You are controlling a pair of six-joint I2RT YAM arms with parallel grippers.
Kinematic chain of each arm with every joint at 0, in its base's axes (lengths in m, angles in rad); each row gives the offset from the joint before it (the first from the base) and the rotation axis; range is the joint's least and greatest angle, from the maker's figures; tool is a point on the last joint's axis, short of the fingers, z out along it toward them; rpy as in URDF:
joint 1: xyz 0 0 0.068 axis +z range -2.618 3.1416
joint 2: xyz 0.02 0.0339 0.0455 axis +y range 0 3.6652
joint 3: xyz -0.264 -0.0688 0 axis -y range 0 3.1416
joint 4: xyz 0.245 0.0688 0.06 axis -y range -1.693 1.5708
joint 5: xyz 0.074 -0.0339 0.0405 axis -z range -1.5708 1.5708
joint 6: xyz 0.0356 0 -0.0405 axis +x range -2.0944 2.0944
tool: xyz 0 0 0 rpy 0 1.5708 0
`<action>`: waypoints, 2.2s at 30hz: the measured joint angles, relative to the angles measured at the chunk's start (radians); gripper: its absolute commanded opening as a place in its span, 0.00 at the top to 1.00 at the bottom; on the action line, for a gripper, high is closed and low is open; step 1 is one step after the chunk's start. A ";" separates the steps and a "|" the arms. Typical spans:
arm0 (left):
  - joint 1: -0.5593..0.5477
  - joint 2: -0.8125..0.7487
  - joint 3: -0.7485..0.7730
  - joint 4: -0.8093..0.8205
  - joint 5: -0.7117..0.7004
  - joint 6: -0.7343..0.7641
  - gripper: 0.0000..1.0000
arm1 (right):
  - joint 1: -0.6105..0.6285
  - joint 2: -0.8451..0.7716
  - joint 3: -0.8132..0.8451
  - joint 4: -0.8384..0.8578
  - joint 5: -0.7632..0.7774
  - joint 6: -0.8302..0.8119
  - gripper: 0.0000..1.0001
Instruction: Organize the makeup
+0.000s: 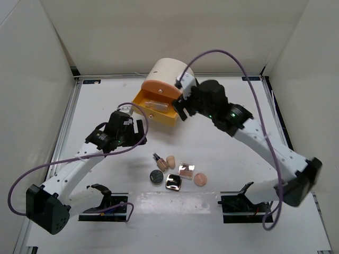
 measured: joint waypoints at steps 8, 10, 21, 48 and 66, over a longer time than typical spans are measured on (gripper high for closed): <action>-0.285 0.220 0.151 0.055 -0.029 0.017 0.08 | -0.029 -0.332 -0.397 -0.219 0.407 0.362 0.12; -0.362 0.296 0.179 0.066 -0.045 0.013 0.09 | -0.055 -0.348 -0.445 -0.296 0.514 0.465 0.11; -0.528 0.531 0.202 0.091 -0.106 -0.075 0.22 | -0.260 -0.454 -0.580 -0.486 0.708 0.769 0.11; -0.529 0.550 0.481 0.006 -0.381 -0.043 0.65 | -0.358 -0.514 -0.620 -0.440 0.574 0.685 0.07; -0.105 0.670 0.739 0.198 -0.427 0.179 0.09 | -0.351 -0.520 -0.652 -0.393 0.271 0.496 0.06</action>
